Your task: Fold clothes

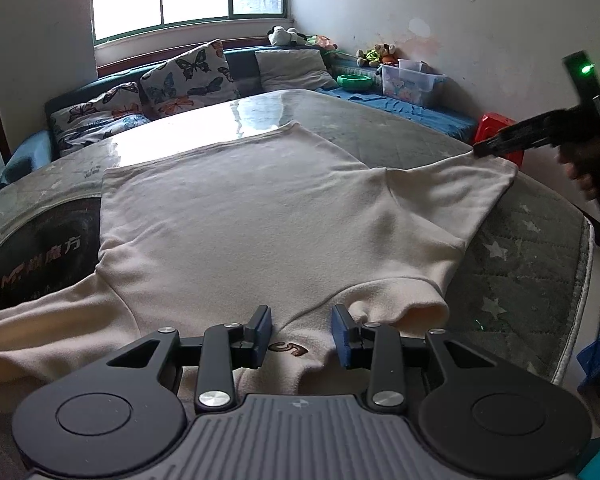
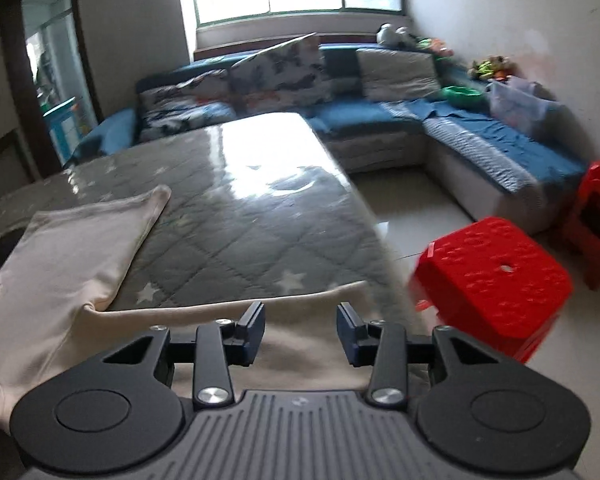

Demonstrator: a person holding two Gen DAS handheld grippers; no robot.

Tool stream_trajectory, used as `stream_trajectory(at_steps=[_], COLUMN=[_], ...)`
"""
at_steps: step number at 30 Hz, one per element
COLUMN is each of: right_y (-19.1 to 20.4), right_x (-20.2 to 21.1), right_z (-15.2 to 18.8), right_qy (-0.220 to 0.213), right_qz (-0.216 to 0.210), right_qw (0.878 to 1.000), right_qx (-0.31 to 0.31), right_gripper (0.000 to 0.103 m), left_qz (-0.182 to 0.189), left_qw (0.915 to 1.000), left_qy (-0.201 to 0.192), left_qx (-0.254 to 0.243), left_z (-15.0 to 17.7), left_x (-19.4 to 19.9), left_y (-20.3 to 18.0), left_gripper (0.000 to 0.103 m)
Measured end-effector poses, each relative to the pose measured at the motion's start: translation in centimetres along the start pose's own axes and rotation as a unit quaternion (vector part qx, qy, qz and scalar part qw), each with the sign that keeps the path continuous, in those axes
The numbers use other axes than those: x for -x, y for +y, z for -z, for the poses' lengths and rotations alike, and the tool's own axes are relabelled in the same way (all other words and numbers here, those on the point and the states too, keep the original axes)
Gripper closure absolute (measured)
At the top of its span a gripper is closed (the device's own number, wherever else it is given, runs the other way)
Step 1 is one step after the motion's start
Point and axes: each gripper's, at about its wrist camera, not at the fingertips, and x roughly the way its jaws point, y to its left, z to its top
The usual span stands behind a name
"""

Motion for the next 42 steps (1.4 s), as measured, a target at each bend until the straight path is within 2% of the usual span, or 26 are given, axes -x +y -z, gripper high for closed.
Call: stream_trajectory(at_steps=[4, 7, 9, 11, 15, 18, 21, 24, 25, 27, 30, 35, 37, 39, 42], right_y=[-0.1, 0.3, 0.7, 1.0, 2.5, 4.5, 7.0, 10.3, 11.5, 14.2, 18.7, 27.3, 30.4, 33.1, 35.8], right_x=[-2.3, -2.6, -2.7, -2.5, -1.5, -0.6, -0.2, 0.1, 0.3, 0.5, 0.8, 1.5, 1.9, 2.1, 2.1], right_z=[0.2, 0.1, 0.0, -0.2, -0.4, -0.5, -0.6, -0.8, -0.9, -1.1, -1.1, -0.1, 0.7, 1.8, 3.4], right_qy=[0.017, 0.019, 0.023, 0.022, 0.013, 0.007, 0.006, 0.008, 0.01, 0.015, 0.021, 0.03, 0.035, 0.04, 0.05], right_qz=[0.007, 0.016, 0.024, 0.026, 0.006, -0.025, -0.061, -0.105, -0.122, -0.158, -0.206, -0.29, -0.318, -0.34, -0.349], right_qw=[1.0, 1.0, 0.999, 0.999, 0.999, 0.997, 0.992, 0.983, 0.979, 0.967, 0.944, 0.888, 0.864, 0.839, 0.815], right_qx=[-0.011, 0.005, 0.016, 0.024, 0.043, 0.072, 0.107, 0.15, 0.166, 0.199, 0.256, 0.355, 0.388, 0.423, 0.46], right_gripper=[0.063, 0.059, 0.054, 0.053, 0.047, 0.046, 0.046, 0.046, 0.046, 0.047, 0.048, 0.054, 0.056, 0.063, 0.067], left_qz=[0.001, 0.006, 0.006, -0.006, -0.068, -0.148, -0.245, -0.322, -0.341, -0.362, -0.374, -0.363, -0.359, -0.356, -0.355], left_qw=[1.0, 0.9999, 0.9997, 0.9994, 0.9945, 0.9796, 0.9505, 0.919, 0.9096, 0.8961, 0.8838, 0.8853, 0.8861, 0.8873, 0.8901], left_qy=[-0.003, -0.004, -0.005, -0.017, -0.041, -0.045, -0.034, -0.025, -0.023, -0.015, -0.005, 0.001, 0.002, 0.001, -0.004], left_qx=[0.005, 0.011, 0.021, 0.03, 0.068, 0.128, 0.187, 0.227, 0.236, 0.256, 0.281, 0.29, 0.293, 0.293, 0.286], left_z=[0.2, 0.0, -0.3, -0.3, -0.2, 0.3, 1.0, 1.6, 1.8, 2.0, 2.3, 2.9, 3.2, 3.4, 3.3], left_x=[0.3, 0.4, 0.6, 1.4, 3.5, 4.6, 5.0, 5.3, 5.3, 5.2, 5.0, 4.4, 4.2, 4.1, 4.3], left_y=[-0.2, 0.2, 0.8, 1.7, 4.7, 8.3, 12.3, 16.0, 17.1, 19.3, 21.8, 23.0, 23.3, 23.4, 23.2], left_gripper=[0.066, 0.065, 0.06, 0.059, 0.059, 0.059, 0.059, 0.059, 0.059, 0.059, 0.059, 0.06, 0.067, 0.082, 0.094])
